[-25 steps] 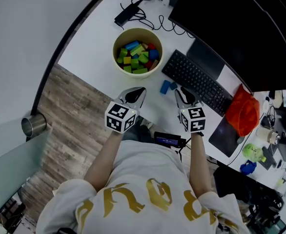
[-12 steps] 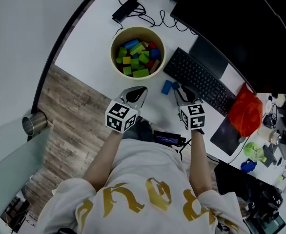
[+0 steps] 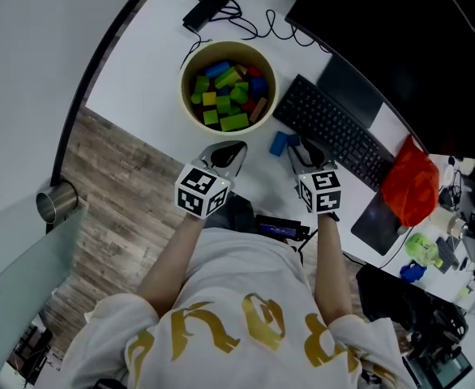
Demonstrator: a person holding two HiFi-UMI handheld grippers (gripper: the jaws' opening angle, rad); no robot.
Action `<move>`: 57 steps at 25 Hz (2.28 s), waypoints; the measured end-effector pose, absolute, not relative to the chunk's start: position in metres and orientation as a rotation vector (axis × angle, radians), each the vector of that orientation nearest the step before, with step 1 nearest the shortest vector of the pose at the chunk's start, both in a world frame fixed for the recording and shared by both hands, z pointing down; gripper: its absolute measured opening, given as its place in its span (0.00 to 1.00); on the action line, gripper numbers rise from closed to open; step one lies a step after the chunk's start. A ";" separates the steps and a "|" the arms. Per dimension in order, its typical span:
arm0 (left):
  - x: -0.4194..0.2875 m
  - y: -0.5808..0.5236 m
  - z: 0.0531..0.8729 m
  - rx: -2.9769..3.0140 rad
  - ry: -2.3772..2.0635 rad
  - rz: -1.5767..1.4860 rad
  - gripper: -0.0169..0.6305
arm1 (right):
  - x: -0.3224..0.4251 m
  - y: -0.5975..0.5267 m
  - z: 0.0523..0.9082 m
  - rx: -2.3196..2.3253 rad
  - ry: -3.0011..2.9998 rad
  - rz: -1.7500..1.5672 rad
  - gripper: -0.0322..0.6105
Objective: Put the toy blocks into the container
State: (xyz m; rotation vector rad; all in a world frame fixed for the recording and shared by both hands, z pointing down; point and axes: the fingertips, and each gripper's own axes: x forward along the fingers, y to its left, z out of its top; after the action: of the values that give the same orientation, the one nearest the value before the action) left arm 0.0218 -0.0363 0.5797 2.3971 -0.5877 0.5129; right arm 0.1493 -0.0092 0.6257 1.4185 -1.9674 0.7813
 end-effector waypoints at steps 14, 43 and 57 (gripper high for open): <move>0.021 -0.041 0.581 2.384 -0.593 0.518 0.04 | 0.146 -0.012 0.637 1.412 -1.907 0.832 0.32; 0.022 -0.046 0.563 2.428 -0.625 0.479 0.04 | 0.154 -0.011 0.618 1.535 -1.933 0.896 0.31; 0.013 -0.044 0.530 2.476 -0.702 0.413 0.04 | 0.158 -0.014 0.582 1.613 -2.005 0.875 0.31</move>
State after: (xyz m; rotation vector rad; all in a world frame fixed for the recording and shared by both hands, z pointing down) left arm 0.0133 -0.0440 0.5304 2.4760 -0.7024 0.4131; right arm 0.1576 -0.0138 0.5824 1.6130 -2.0051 0.8750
